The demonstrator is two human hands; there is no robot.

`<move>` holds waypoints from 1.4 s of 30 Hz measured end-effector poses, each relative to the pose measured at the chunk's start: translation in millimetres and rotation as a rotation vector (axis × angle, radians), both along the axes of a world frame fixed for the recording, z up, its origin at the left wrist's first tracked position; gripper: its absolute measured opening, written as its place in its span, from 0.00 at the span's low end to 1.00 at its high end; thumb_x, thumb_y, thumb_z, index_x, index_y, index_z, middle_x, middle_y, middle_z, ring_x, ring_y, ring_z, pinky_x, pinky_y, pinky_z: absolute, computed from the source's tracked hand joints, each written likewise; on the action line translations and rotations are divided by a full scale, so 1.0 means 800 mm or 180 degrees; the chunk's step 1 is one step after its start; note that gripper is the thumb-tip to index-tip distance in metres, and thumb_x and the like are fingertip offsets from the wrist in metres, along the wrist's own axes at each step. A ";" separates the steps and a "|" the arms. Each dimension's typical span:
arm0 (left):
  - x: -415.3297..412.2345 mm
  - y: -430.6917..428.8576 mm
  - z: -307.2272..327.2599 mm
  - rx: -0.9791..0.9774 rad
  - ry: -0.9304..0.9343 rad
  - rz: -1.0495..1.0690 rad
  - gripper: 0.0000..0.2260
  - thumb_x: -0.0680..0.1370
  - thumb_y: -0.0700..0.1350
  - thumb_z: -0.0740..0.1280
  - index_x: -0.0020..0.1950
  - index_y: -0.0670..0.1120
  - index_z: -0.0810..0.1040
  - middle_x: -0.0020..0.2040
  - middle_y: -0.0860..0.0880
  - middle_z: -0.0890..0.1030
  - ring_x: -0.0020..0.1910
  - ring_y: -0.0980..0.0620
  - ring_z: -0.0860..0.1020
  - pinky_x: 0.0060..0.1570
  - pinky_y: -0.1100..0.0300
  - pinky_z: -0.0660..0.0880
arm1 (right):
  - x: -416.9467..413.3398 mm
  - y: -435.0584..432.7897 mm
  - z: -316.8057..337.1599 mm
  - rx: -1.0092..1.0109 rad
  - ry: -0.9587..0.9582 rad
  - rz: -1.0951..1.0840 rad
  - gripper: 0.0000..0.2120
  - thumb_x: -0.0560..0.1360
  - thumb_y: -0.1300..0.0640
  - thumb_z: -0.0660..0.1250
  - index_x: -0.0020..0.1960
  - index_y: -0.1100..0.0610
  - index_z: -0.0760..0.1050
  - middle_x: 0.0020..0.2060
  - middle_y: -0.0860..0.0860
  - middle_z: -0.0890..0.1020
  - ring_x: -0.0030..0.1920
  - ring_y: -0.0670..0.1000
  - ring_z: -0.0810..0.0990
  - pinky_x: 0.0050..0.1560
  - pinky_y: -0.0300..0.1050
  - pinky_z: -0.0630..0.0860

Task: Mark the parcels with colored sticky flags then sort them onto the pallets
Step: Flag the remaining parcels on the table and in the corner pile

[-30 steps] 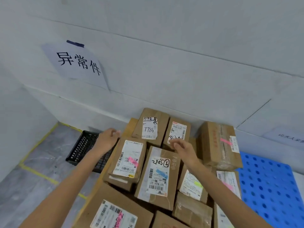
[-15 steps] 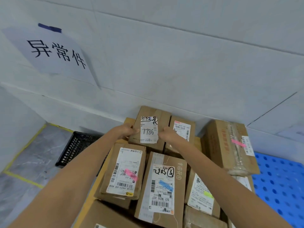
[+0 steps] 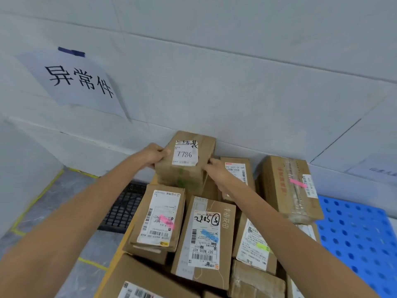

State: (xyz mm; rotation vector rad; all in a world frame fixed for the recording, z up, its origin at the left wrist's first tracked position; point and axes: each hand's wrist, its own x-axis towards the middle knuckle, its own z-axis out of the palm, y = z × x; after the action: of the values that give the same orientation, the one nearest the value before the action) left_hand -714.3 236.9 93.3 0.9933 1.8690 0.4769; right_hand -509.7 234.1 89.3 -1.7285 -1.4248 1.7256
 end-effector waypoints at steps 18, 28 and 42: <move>0.381 -0.258 0.225 0.1587 -0.0369 0.0265 0.21 0.72 0.49 0.73 0.62 0.48 0.70 0.46 0.51 0.75 0.43 0.56 0.78 0.32 0.64 0.75 | 0.369 -0.202 0.199 0.1514 0.0487 -0.0617 0.20 0.73 0.48 0.66 0.62 0.47 0.64 0.56 0.58 0.76 0.50 0.54 0.80 0.48 0.50 0.79; 0.676 -0.402 0.046 0.0630 -0.0698 -0.0494 0.17 0.78 0.51 0.64 0.63 0.43 0.72 0.50 0.49 0.77 0.44 0.55 0.78 0.36 0.63 0.79 | 0.697 -0.383 0.091 0.0433 0.0167 -0.0861 0.18 0.77 0.57 0.65 0.62 0.52 0.60 0.46 0.53 0.78 0.39 0.49 0.78 0.34 0.37 0.76; 0.719 -0.480 -0.128 0.0914 0.1488 -0.1966 0.22 0.75 0.43 0.68 0.67 0.49 0.68 0.64 0.49 0.68 0.63 0.49 0.68 0.57 0.60 0.70 | 0.764 -0.506 -0.034 0.0492 -0.0038 -0.0704 0.26 0.79 0.58 0.60 0.74 0.54 0.53 0.62 0.48 0.67 0.61 0.48 0.69 0.61 0.42 0.69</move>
State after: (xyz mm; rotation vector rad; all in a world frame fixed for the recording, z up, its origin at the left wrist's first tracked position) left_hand -138.9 -146.8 -9.0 1.9228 1.7777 0.1417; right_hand 101.9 -170.8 62.3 -1.7417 -1.2806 1.4539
